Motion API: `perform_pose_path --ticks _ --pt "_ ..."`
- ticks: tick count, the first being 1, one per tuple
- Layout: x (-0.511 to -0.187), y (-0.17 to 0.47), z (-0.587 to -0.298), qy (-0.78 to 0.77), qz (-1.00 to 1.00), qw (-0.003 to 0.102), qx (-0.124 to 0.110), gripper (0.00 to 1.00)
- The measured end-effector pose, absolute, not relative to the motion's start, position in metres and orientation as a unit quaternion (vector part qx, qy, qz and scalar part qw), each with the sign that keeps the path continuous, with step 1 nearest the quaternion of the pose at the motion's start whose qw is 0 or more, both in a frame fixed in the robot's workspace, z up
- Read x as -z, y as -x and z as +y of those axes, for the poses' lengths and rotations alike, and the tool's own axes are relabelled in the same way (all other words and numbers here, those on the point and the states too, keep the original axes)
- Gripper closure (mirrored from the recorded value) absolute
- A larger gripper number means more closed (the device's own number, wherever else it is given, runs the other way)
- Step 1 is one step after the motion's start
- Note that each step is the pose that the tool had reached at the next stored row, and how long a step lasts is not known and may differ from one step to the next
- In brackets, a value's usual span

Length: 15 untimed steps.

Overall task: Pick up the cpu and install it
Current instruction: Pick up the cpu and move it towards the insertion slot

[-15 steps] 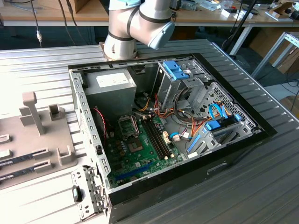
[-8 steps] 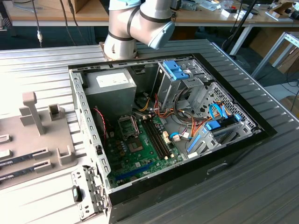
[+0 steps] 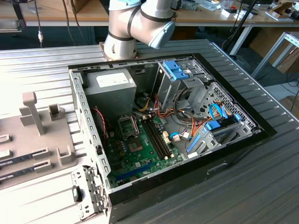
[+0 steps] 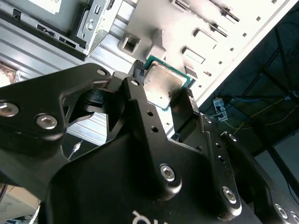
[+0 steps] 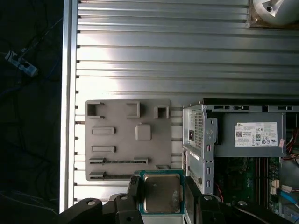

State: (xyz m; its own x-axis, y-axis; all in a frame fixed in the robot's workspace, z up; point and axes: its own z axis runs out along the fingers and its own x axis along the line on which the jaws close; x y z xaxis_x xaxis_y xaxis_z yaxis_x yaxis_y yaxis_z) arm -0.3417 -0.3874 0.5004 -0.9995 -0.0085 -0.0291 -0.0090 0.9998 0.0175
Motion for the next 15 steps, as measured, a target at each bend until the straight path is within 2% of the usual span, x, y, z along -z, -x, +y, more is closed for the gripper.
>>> perform_pose_path --ticks 11,15 --pt "-0.497 0.317 -0.387 0.004 1.000 0.014 -0.009 0.53" --pt "-0.490 0.276 -0.389 0.004 1.000 0.014 -0.009 0.53"
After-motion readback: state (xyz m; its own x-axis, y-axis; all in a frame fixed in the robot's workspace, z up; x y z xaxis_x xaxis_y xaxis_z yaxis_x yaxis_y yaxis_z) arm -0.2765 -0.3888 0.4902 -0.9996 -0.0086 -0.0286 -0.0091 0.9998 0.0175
